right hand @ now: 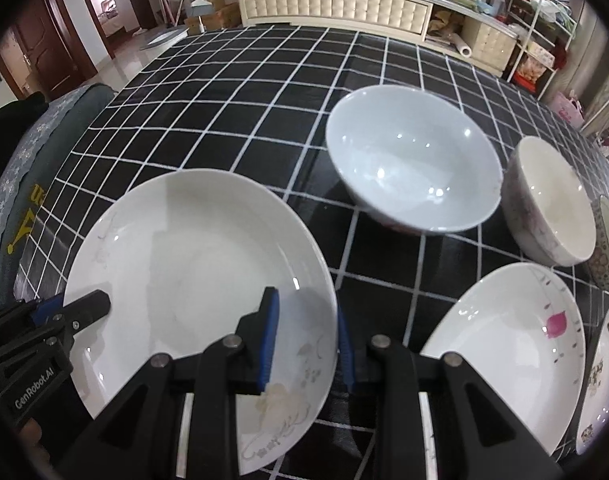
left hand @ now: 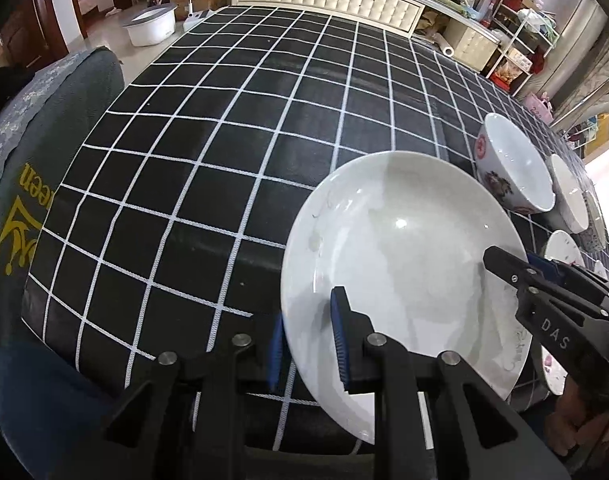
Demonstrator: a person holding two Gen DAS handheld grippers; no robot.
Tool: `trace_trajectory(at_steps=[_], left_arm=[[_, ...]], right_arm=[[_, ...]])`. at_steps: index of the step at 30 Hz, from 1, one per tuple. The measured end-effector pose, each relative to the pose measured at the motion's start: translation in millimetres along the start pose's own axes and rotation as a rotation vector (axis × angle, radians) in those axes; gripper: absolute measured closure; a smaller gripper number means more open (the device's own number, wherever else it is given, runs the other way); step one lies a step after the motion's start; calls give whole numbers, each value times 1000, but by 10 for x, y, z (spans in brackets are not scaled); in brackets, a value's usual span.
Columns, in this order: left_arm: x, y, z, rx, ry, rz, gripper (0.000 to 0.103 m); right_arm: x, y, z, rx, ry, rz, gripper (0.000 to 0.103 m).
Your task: Organize plates and bowls
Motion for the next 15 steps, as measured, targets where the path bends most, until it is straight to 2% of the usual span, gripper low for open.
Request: trace_trajectory(at_steps=[6,8,13,15], left_arm=[[0,77,-51,-12,-20,-8,84],[18,91,-72,-15,-20,-19,84],[27,84,-65,-13,-3,-7,85],[11,-9,-40,18,-4,14,85]], right_arm=[[56,31,-43,-10,11,0,71],[93,-9,-40,-7,18,28,71],[273,-315,9,68,29,47,71],[373,-435,-1,87,47,46,71]])
Point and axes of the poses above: each gripper's, at about its wrist camera, not at the fingertips, and y roughly the way its jaws point, x to its right, z to its top, the point moved 7 cm from there along y, roughly the way its jaws point
